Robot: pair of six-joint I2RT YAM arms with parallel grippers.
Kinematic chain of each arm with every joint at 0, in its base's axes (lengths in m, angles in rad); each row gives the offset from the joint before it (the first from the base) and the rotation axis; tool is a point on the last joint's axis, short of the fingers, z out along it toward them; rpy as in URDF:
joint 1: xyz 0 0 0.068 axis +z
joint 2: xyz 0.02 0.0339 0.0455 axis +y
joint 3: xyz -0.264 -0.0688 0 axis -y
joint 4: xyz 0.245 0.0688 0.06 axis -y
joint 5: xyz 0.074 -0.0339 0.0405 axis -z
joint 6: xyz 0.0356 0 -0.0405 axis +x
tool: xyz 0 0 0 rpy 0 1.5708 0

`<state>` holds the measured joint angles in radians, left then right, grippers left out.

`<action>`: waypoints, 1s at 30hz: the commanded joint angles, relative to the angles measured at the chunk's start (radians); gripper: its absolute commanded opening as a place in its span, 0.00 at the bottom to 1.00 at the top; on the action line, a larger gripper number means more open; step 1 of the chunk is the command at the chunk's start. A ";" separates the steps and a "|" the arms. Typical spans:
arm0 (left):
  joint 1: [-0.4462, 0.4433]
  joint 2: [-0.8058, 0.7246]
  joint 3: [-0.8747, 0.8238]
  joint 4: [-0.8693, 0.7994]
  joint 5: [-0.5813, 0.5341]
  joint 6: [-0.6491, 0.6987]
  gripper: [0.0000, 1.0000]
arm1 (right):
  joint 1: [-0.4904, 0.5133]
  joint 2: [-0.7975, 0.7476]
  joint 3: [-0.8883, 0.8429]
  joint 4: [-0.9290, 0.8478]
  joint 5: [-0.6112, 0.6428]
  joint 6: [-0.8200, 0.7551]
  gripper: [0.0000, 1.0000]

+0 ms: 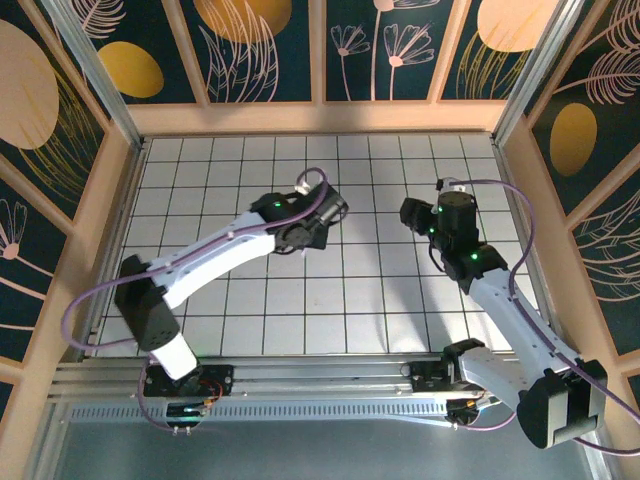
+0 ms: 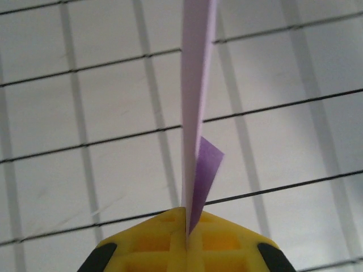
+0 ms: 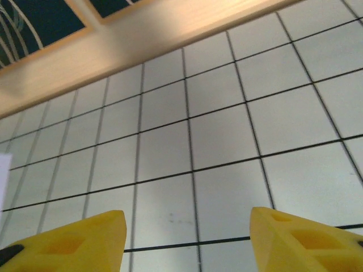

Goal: Fold a paper plane with a square sheet of paper (fold left side to right side)
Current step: Turn over the paper at the center of the table.

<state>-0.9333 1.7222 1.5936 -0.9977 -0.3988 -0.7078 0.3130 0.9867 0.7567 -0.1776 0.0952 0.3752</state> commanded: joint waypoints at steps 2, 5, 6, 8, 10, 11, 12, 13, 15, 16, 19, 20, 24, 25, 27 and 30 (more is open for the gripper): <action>-0.034 0.120 0.042 -0.321 -0.218 -0.189 0.00 | -0.025 -0.020 -0.038 0.011 0.033 -0.010 0.65; -0.038 0.187 0.048 -0.315 -0.228 -0.254 0.00 | -0.036 -0.022 -0.052 0.031 0.003 -0.007 0.67; -0.037 0.211 0.052 -0.316 -0.244 -0.276 0.00 | -0.040 -0.024 -0.057 0.037 -0.009 -0.007 0.68; -0.037 0.271 0.074 -0.341 -0.268 -0.316 0.00 | -0.046 -0.023 -0.066 0.045 -0.025 -0.006 0.68; -0.039 0.337 0.091 -0.355 -0.268 -0.323 0.00 | -0.051 -0.028 -0.078 0.053 -0.034 -0.005 0.68; -0.041 0.360 0.093 -0.358 -0.265 -0.327 0.00 | -0.053 -0.031 -0.083 0.057 -0.035 -0.004 0.68; -0.042 0.378 0.088 -0.352 -0.259 -0.329 0.00 | -0.056 -0.037 -0.090 0.060 -0.037 -0.005 0.68; -0.042 0.389 0.083 -0.339 -0.245 -0.324 0.00 | -0.058 -0.041 -0.095 0.062 -0.039 -0.005 0.68; -0.042 0.402 0.065 -0.274 -0.192 -0.297 0.00 | -0.067 -0.049 -0.106 0.067 -0.044 -0.006 0.68; -0.042 0.409 0.066 -0.250 -0.167 -0.286 0.00 | -0.072 -0.053 -0.112 0.070 -0.049 -0.007 0.68; -0.042 0.446 0.101 -0.193 -0.075 -0.248 0.00 | -0.084 -0.058 -0.127 0.080 -0.065 -0.006 0.68; -0.042 0.456 0.114 -0.175 -0.042 -0.237 0.00 | -0.087 -0.057 -0.128 0.082 -0.073 -0.005 0.68; -0.042 0.502 0.182 -0.149 0.012 -0.203 0.07 | -0.092 -0.061 -0.127 0.080 -0.074 -0.009 0.68; -0.042 0.519 0.208 -0.163 0.015 -0.197 0.08 | -0.094 -0.063 -0.128 0.081 -0.074 -0.009 0.68; -0.042 0.550 0.256 -0.191 0.022 -0.184 0.12 | -0.096 -0.067 -0.131 0.081 -0.074 -0.008 0.68; -0.041 0.564 0.286 -0.179 0.053 -0.169 0.18 | -0.098 -0.071 -0.138 0.084 -0.105 -0.004 0.68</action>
<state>-0.9710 2.2616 1.8412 -1.1610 -0.3958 -0.9081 0.2245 0.9421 0.6384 -0.1307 0.0158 0.3721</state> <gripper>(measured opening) 0.166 0.681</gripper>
